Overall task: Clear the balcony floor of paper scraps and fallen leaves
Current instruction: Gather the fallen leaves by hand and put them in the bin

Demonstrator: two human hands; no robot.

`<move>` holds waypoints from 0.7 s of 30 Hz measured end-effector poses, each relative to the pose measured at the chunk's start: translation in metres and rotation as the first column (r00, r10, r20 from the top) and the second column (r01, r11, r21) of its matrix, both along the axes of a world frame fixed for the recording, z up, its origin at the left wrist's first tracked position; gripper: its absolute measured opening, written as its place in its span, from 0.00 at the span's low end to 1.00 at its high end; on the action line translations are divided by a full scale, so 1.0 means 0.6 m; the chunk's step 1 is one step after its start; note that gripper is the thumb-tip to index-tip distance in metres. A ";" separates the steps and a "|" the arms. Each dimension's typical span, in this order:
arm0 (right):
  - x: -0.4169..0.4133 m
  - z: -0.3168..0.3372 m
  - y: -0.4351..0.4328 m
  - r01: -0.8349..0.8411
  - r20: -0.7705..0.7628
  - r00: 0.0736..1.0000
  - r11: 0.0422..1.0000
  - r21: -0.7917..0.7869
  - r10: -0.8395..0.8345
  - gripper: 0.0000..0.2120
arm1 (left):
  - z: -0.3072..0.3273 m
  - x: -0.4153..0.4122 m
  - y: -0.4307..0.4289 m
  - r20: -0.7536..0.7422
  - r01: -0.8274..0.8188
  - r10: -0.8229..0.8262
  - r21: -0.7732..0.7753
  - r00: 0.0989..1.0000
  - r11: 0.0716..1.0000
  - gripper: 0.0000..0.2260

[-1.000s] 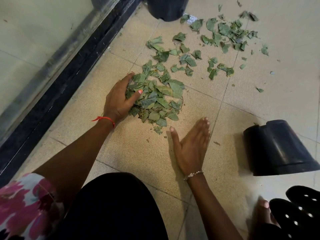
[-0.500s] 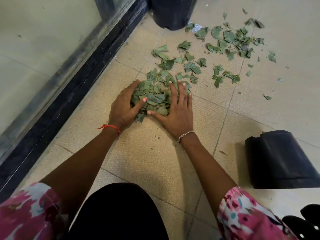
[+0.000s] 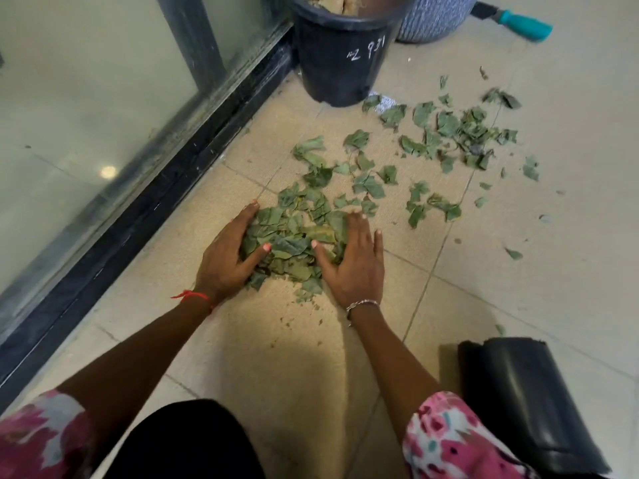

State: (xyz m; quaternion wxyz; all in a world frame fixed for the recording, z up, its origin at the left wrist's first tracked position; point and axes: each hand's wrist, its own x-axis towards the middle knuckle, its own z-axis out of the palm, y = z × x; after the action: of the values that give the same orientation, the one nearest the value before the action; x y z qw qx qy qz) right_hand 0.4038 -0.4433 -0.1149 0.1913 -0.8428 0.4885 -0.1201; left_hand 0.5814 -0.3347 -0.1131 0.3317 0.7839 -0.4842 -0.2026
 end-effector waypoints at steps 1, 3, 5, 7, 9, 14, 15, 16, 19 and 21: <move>-0.001 0.001 0.000 -0.006 -0.016 1.000 1.000 0.003 0.006 0.40 | 0.001 0.000 0.000 -0.023 -0.008 0.009 0.013 1.000 1.000 0.35; -0.001 0.006 0.000 -0.020 -0.027 0.999 1.000 0.016 0.020 0.40 | 0.005 -0.001 0.001 -0.057 -0.018 0.020 0.044 0.998 0.999 0.35; -0.001 0.011 0.000 -0.046 -0.039 0.998 0.998 0.036 0.048 0.41 | 0.013 0.001 -0.002 -0.112 -0.007 0.016 0.075 0.994 0.997 0.35; -0.003 0.014 -0.003 -0.081 -0.071 0.994 0.994 0.067 0.086 0.42 | 0.022 -0.003 -0.010 -0.167 -0.035 0.046 0.066 0.985 0.997 0.31; -0.002 0.015 -0.001 -0.093 -0.080 0.992 0.993 0.076 0.099 0.42 | 0.024 -0.009 -0.016 -0.183 -0.103 0.111 0.054 0.977 0.993 0.22; -0.004 0.012 -0.005 -0.010 -0.004 1.000 1.000 -0.029 0.010 0.37 | 0.031 -0.037 -0.041 -0.082 -0.267 0.276 0.100 0.958 0.958 0.19; -0.006 0.012 -0.007 -0.009 0.020 1.000 1.000 -0.027 0.009 0.36 | 0.035 -0.043 -0.047 -0.086 -0.285 0.293 0.095 0.952 0.954 0.18; -0.006 0.013 -0.009 -0.005 0.040 0.999 1.000 -0.026 0.006 0.36 | 0.038 -0.046 -0.052 -0.096 -0.297 0.305 0.089 0.947 0.951 0.18; -0.007 0.014 -0.011 -0.001 0.054 0.999 1.000 -0.011 0.001 0.35 | 0.041 -0.052 -0.065 -0.169 -0.369 0.373 0.055 0.912 0.928 0.18; -0.008 0.011 -0.012 0.003 0.066 0.998 1.000 -0.004 -0.002 0.35 | 0.046 -0.051 -0.074 -0.194 -0.448 0.440 0.004 0.877 0.894 0.17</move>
State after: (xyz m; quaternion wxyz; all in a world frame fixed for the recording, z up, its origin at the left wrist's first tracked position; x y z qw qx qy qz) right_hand 0.3988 -0.4503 -0.1084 0.2055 -0.8381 0.4828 -0.1489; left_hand 0.5511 -0.3794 -0.0858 0.4301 0.8441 -0.2617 -0.1847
